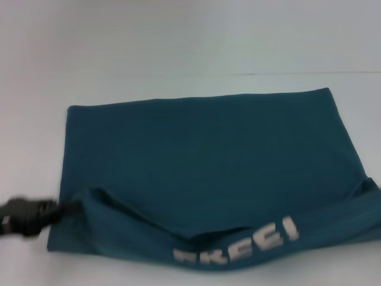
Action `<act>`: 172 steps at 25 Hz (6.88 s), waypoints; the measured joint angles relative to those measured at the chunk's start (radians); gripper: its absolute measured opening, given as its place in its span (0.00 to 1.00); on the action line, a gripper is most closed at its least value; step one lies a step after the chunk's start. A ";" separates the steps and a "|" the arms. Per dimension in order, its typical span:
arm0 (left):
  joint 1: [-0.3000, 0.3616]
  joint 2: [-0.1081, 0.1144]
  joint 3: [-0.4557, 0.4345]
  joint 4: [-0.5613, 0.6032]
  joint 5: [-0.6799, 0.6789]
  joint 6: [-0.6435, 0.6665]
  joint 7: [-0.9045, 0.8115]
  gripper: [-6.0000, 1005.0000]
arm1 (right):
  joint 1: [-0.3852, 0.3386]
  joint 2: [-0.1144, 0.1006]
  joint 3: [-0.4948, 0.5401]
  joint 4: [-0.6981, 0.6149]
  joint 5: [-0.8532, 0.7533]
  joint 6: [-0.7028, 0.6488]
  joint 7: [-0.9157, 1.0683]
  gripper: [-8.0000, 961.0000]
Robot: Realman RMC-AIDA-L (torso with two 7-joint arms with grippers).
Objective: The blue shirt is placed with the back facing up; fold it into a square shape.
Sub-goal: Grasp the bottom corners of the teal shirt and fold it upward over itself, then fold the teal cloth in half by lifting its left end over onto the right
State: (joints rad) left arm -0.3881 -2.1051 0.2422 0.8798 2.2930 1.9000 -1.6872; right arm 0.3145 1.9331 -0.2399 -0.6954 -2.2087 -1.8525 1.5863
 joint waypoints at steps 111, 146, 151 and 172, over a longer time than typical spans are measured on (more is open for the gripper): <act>0.043 -0.055 0.155 0.099 0.000 -0.447 -0.483 0.81 | 0.213 0.024 -0.114 0.022 0.103 0.409 0.326 0.82; -0.048 -0.028 0.205 -0.058 0.067 -0.536 -0.531 0.81 | 0.206 0.010 -0.067 0.022 0.104 0.417 0.326 0.82; -0.073 -0.024 0.217 -0.085 0.067 -0.549 -0.527 0.81 | 0.206 0.010 -0.066 0.022 0.104 0.419 0.326 0.82; -0.076 -0.022 0.219 -0.080 0.066 -0.581 -0.505 0.65 | 0.201 0.010 -0.062 0.024 0.104 0.429 0.326 0.82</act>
State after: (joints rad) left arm -0.4646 -2.1268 0.4609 0.7996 2.3590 1.3190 -2.1919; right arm 0.5154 1.9433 -0.3021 -0.6716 -2.1045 -1.4238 1.9127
